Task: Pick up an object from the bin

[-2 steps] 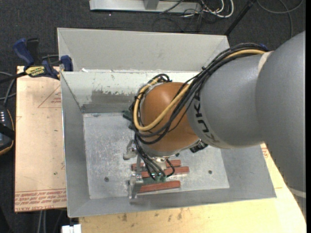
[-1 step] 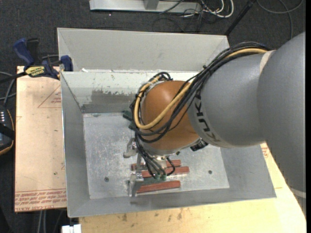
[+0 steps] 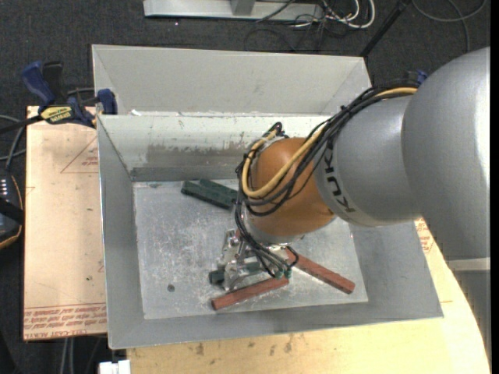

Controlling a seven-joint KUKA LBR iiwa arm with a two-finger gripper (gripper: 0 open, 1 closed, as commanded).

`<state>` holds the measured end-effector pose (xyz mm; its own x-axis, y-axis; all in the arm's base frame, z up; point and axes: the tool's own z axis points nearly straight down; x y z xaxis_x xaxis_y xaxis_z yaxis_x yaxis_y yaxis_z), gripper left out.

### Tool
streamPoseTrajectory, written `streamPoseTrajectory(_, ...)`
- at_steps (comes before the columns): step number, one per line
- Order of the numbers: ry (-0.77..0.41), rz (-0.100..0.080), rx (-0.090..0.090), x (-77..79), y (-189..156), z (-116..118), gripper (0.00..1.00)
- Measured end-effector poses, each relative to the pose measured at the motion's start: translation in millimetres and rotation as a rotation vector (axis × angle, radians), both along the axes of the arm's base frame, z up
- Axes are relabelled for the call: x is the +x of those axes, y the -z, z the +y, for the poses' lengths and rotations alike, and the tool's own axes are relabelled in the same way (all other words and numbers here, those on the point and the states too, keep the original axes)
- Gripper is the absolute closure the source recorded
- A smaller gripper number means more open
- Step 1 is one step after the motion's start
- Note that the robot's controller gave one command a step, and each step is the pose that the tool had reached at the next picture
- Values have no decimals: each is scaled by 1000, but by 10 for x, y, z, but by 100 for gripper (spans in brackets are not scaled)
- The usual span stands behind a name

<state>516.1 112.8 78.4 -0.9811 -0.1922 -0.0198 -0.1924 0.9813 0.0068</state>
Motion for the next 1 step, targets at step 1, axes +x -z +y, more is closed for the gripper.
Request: streamPoseTrajectory(1, 0, 0, 0, 0, 0, 0, 100)
